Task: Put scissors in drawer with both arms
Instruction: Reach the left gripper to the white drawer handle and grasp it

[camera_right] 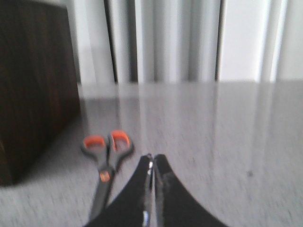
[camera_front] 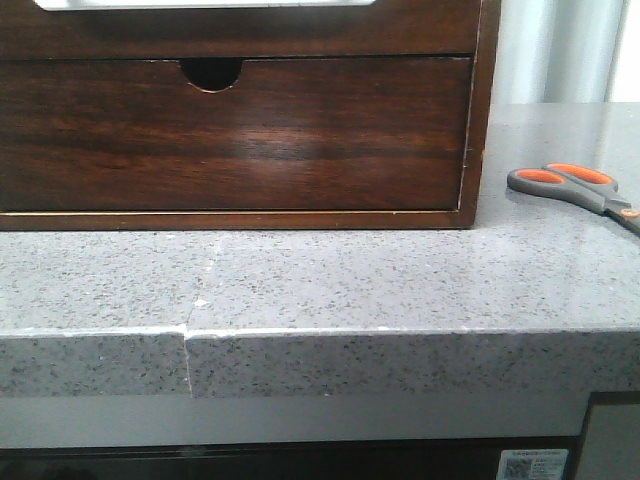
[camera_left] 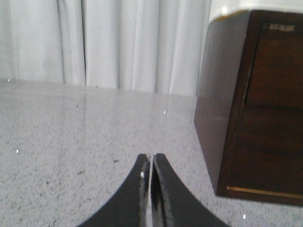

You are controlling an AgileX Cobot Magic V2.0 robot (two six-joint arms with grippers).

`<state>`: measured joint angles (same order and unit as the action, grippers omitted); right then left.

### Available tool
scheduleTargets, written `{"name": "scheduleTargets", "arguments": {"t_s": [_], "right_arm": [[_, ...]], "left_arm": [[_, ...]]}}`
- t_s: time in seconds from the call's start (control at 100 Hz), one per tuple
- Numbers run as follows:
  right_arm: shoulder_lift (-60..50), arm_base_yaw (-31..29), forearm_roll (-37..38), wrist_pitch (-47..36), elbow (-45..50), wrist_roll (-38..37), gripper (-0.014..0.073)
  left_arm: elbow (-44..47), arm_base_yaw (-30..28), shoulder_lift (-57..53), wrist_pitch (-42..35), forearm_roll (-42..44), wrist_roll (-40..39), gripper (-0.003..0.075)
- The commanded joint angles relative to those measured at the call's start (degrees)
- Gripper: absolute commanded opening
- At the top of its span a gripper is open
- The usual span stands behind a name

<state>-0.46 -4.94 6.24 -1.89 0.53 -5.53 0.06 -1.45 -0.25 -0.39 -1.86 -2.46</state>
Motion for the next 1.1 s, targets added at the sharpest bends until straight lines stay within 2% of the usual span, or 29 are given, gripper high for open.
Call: {"name": "scheduleTargets", "arguments": {"t_s": [0.0, 0.1, 0.27, 0.45, 0.6, 0.79, 0.84, 0.88, 0.89, 1.01, 1.09], "right_arm": [[-1.19, -0.41, -1.72, -9.54, 1.15, 0.24, -0.0061], [-1.08, -0.41, -2.15, -7.51, -1.08, 0.24, -0.0061], [1.16, -0.41, -2.15, 7.62, -9.33, 0.24, -0.0061], [8.12, -0.41, -6.24, 12.18, -16.43, 0.24, -0.0061], [16.94, -0.41, -9.58, 17.58, -22.42, 0.24, -0.0061], [22.98, -0.41, -9.58, 16.26, -24.58, 0.24, -0.0061], [23.29, -0.41, -9.58, 16.69, -24.58, 0.24, -0.0061], [23.37, -0.41, -9.58, 17.38, -24.58, 0.24, -0.0061], [23.37, -0.41, -9.58, 17.53, -24.58, 0.24, -0.0061], [23.37, -0.41, -9.58, 19.82, -24.58, 0.24, -0.0061], [23.37, -0.41, -9.58, 20.66, -24.58, 0.24, -0.0061]], "left_arm": [[-0.22, -0.05, -1.68, -5.33, -1.18, -0.09, -0.0022], [-2.81, -0.05, -1.68, -4.75, -2.29, -0.09, -0.0022], [-11.39, -0.05, -0.17, -0.41, -3.32, -0.09, -0.0022], [-19.53, -0.05, 6.0, 4.91, -3.22, 0.13, -0.0022], [-23.9, -0.05, 12.19, 5.2, -2.29, 0.21, -0.0022], [-25.32, 0.07, 17.7, 3.14, 3.38, 0.21, -0.0017], [-25.32, 0.43, 18.58, 2.23, 3.38, 0.21, 0.002], [-25.32, 1.03, 19.3, 0.39, 3.38, 0.21, 0.0101], [-25.32, 1.03, 19.3, 0.39, 3.38, 0.21, 0.0101], [-25.32, 1.74, 20.73, -4.53, 3.38, 0.21, 0.036], [-25.32, 1.74, 21.99, -7.48, 3.38, 0.21, 0.042]]}}
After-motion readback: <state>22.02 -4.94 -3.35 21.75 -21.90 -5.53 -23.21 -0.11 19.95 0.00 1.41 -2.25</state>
